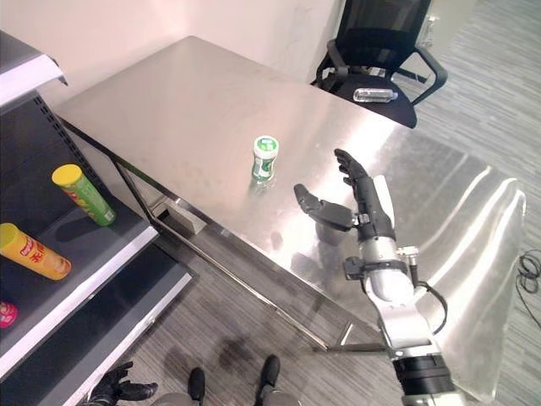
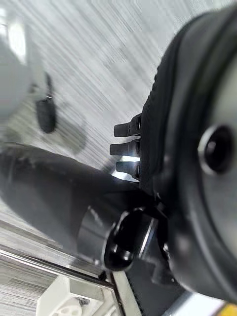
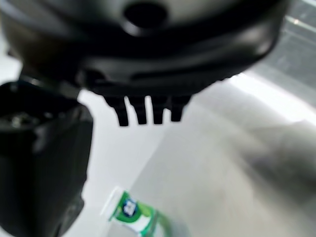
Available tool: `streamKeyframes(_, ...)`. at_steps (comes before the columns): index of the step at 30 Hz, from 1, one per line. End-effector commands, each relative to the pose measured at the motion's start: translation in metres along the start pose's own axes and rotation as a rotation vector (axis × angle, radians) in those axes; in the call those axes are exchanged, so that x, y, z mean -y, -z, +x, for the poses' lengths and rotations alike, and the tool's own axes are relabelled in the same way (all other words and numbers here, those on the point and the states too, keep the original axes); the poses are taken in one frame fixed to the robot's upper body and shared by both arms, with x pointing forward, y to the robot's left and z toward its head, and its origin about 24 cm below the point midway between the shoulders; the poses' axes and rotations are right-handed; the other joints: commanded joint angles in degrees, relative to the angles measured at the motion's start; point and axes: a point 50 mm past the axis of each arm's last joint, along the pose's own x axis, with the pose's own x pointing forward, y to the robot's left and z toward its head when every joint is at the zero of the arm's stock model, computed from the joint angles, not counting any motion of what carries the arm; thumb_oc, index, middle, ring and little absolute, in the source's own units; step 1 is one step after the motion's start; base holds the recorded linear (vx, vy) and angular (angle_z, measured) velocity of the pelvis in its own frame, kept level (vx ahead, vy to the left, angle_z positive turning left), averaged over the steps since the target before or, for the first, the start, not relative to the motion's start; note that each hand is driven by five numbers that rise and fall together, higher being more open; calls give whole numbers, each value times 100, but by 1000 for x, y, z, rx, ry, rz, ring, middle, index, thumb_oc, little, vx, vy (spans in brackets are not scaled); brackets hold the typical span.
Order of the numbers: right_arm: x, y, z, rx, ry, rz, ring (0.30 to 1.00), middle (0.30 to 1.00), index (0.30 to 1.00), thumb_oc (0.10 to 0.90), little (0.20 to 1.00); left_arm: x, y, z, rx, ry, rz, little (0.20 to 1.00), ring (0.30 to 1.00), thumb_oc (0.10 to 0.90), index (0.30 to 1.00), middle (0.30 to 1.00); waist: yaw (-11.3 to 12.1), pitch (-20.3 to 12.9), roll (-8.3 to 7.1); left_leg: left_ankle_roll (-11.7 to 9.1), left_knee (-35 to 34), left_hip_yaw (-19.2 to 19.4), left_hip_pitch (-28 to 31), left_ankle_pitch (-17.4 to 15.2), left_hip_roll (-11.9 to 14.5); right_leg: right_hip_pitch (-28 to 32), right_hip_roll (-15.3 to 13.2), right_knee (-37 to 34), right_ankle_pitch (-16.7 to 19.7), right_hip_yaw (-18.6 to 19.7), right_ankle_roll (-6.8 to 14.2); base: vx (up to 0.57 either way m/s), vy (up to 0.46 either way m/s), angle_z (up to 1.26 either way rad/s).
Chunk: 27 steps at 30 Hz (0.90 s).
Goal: Put the goods on the table back onto the shelves and tidy them up.
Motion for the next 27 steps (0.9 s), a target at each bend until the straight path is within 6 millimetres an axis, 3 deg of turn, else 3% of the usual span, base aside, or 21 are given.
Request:
streamKeyframes(1, 27, -57, 21, 279, 101, -18, 900, 900, 900, 800, 900, -15, -11, 3, 45, -23, 65, 900, 900, 800, 900, 900, 125, -408, -103, -18, 14, -34, -168, -131, -75, 425, -419, 190, -578, -1, 605, 64, -53, 2)
streamKeyframes(7, 23, -55, 21, 272, 87, -11, 900, 900, 900, 800, 900, -13, -7, 2, 35, -13, 67, 900, 900, 800, 900, 900, 143, -471, -139, -78, 14, -54, -108, -155, -45, 651, -425, 69, -621, -151, 623, 43, -38, 14)
streamKeyframes(8, 55, 3, -15, 7, 242, -36, 900, 900, 900, 800, 900, -16, -8, 4, 16, -50, 137, 900, 900, 800, 900, 900, 149, -395, -49, -272, 205, -3, -413, 158, 251, 876, -204, 60, -911, -347, 488, 13, -12, 4)
streamKeyframes(17, 57, 4, -17, 5, 264, -55, 900, 900, 900, 800, 900, -12, -16, 4, 49, -39, 147, 900, 900, 800, 900, 900, 127, -492, -23, -305, 124, 16, -278, 147, 278, 986, -229, 77, -938, -438, 490, 7, 1, 4)
streamKeyframes(27, 52, 7, -12, -7, 226, -48, 900, 900, 900, 800, 900, -15, -6, 3, 15, -47, 140, 900, 900, 800, 900, 900, 208, -567, -23, -298, 68, 18, -190, 128, 238, 1048, -277, 75, -921, -457, 504, 0, 0, 0)
